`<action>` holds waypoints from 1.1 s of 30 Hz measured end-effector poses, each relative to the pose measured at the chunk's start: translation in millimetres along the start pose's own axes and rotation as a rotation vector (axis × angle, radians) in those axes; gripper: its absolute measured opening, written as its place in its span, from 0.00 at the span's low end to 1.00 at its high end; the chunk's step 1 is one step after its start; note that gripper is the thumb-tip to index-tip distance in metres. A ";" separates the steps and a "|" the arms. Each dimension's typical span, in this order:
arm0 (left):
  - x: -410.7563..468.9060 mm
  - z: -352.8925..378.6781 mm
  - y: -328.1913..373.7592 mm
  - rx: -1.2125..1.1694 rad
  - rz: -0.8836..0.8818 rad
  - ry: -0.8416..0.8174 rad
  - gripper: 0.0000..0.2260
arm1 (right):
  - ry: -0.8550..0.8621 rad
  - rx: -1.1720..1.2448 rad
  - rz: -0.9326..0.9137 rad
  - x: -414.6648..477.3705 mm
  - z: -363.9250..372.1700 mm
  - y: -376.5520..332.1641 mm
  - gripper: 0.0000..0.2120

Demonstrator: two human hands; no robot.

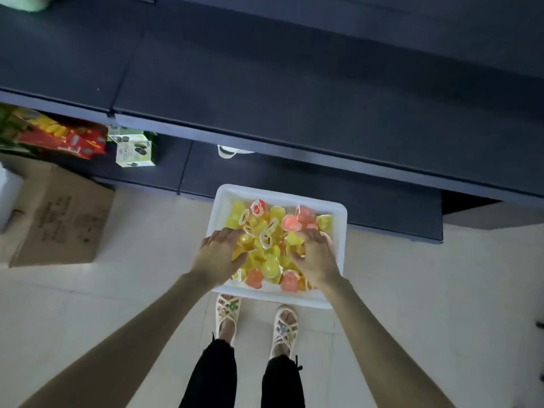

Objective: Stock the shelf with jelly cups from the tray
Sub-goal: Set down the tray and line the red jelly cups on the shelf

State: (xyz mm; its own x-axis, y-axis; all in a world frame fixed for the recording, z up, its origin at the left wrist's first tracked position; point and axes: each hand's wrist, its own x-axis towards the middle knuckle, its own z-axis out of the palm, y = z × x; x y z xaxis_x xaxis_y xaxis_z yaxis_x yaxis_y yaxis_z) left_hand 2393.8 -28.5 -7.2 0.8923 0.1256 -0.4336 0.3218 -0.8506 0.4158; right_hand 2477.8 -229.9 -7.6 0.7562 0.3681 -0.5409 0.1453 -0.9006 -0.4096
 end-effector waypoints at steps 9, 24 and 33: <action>53.3 87.4 -69.5 -0.143 -0.075 -0.216 0.22 | -0.056 0.256 0.301 46.3 115.6 32.5 0.24; 59.3 204.2 -73.3 -0.071 -0.084 -0.239 0.23 | 0.151 0.463 0.505 36.7 199.4 92.2 0.22; 78.6 218.3 -62.5 0.091 -0.120 -0.294 0.23 | 0.230 0.557 0.541 45.8 207.3 96.5 0.20</action>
State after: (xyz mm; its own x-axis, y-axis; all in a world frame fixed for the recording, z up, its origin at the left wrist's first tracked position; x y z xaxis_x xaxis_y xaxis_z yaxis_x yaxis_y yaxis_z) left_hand 2374.8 -76.8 -241.8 0.7160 0.0861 -0.6928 0.3774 -0.8826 0.2804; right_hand 2394.2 -252.1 -224.2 0.7519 -0.1973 -0.6290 -0.5715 -0.6708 -0.4728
